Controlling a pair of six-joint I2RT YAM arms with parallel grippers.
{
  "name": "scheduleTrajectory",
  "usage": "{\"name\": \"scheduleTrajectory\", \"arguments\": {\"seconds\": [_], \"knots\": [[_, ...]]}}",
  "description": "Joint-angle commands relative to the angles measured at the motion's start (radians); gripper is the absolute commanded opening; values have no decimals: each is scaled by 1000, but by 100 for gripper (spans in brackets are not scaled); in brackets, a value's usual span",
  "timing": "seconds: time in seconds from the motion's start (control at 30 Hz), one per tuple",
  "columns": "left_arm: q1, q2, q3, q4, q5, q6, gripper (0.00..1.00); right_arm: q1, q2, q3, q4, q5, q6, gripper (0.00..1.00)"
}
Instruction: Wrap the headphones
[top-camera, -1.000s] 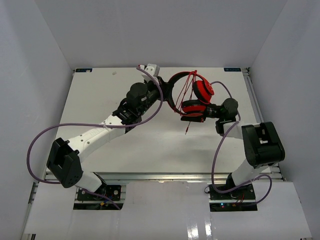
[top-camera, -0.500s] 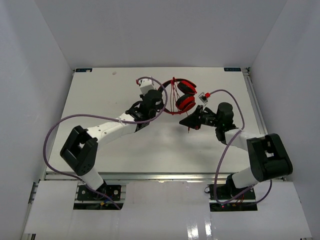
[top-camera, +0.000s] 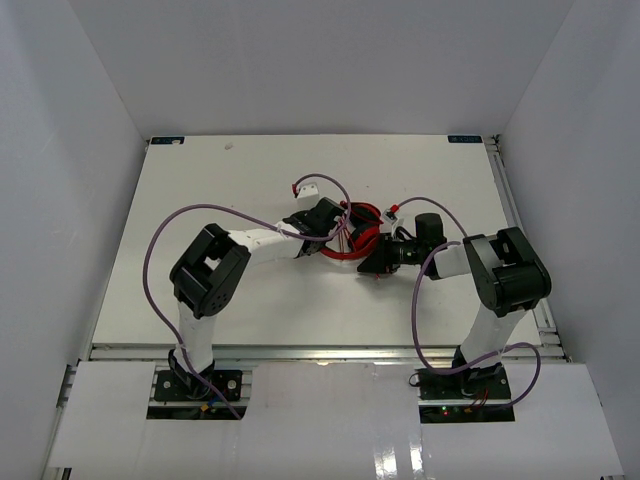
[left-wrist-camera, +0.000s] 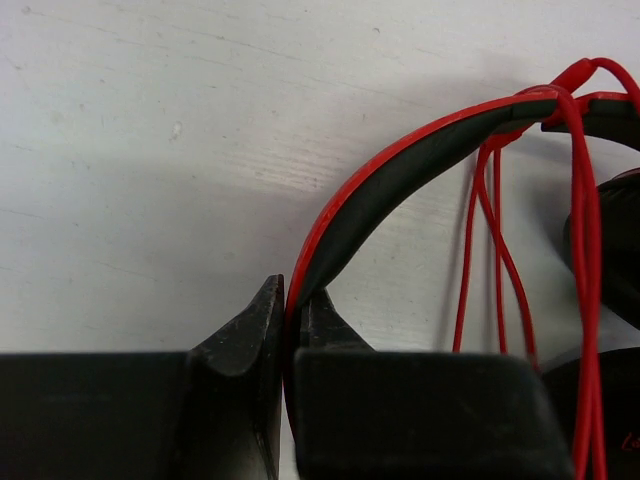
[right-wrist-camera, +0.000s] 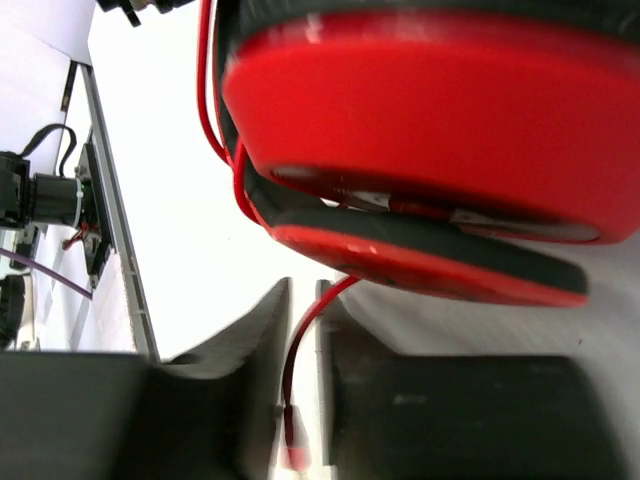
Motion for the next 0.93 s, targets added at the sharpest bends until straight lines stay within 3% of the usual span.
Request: {"name": "scheduleTrajectory", "arguments": {"seconds": [0.0,0.1,0.17,0.23,0.27,0.3,0.37,0.5,0.67,0.8,0.9], "knots": [[8,-20,47,3,-45,67,3,-16,29,71,-94,-52,-100,38],[8,-30,44,6,-16,126,31,-37,24,87,-186,-62,-162,51],[10,-43,49,10,30,152,46,-54,6,106,-311,-56,-248,58],[10,-84,52,24,82,199,69,-68,-22,138,-473,-12,-354,63],[10,-88,50,30,105,216,70,-75,-42,146,-533,19,-362,65],[9,-126,49,38,138,243,83,-81,-78,148,-599,82,-429,71],[10,-180,47,47,202,288,96,-92,-157,134,-670,194,-500,88],[8,-339,-21,76,338,387,98,-121,-381,85,-722,416,-536,90],[14,-591,-195,101,463,434,98,-134,-600,85,-733,708,-459,90],[23,-846,-419,194,660,406,98,-140,-728,90,-686,803,-370,90],[24,-1016,-542,226,692,364,98,-140,-813,59,-624,825,-335,90]]}}
